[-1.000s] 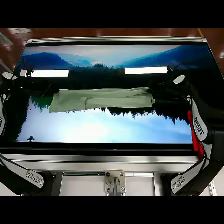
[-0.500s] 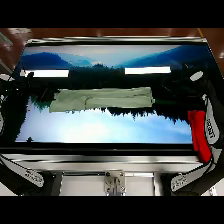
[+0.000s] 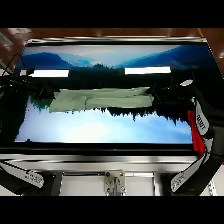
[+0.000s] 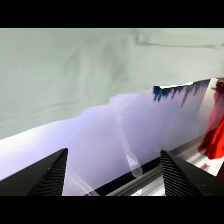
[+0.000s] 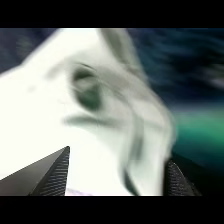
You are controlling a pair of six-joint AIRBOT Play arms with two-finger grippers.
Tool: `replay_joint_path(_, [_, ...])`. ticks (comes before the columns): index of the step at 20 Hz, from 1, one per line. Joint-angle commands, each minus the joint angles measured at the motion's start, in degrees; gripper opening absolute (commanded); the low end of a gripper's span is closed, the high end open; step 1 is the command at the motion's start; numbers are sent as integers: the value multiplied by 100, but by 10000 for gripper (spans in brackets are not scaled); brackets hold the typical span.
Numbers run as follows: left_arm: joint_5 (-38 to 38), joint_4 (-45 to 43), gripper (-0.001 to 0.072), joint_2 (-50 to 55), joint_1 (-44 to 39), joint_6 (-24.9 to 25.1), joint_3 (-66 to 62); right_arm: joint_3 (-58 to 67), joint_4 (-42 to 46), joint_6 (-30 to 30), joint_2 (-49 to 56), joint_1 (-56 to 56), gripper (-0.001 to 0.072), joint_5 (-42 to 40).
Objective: Fold the shirts.
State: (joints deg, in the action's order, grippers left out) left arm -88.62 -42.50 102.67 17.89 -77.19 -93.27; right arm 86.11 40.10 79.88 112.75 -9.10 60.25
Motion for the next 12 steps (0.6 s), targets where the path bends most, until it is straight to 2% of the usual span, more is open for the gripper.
replay_joint_path(1, [-33, 640, 707, -94, -203, 260, -4, -4, -555, -118, 140, 232, 389, -361])
replay_joint_path(2, [7, 809, 671, -94, -275, 317, -4, -4, -656, -186, 129, 240, 139, -352])
replay_joint_path(3, [70, 903, 558, -94, -352, 372, -4, -4, -761, -369, 79, 240, 59, -273])
replay_joint_path(5, [367, 933, 350, -94, -584, 474, 7, -4, -748, -874, -212, 236, 60, -50])
replay_joint_path(7, [896, 933, 104, -55, -970, 476, 13, -4, -446, -883, -675, 238, 60, 83])
replay_joint_path(8, [1167, 931, 42, -17, -1235, 514, 13, -4, -348, -868, -927, 238, 59, 203])
replay_joint_path(12, [1882, 933, 42, 354, -2461, 601, 13, -4, 219, -546, -1961, 243, 60, 852])
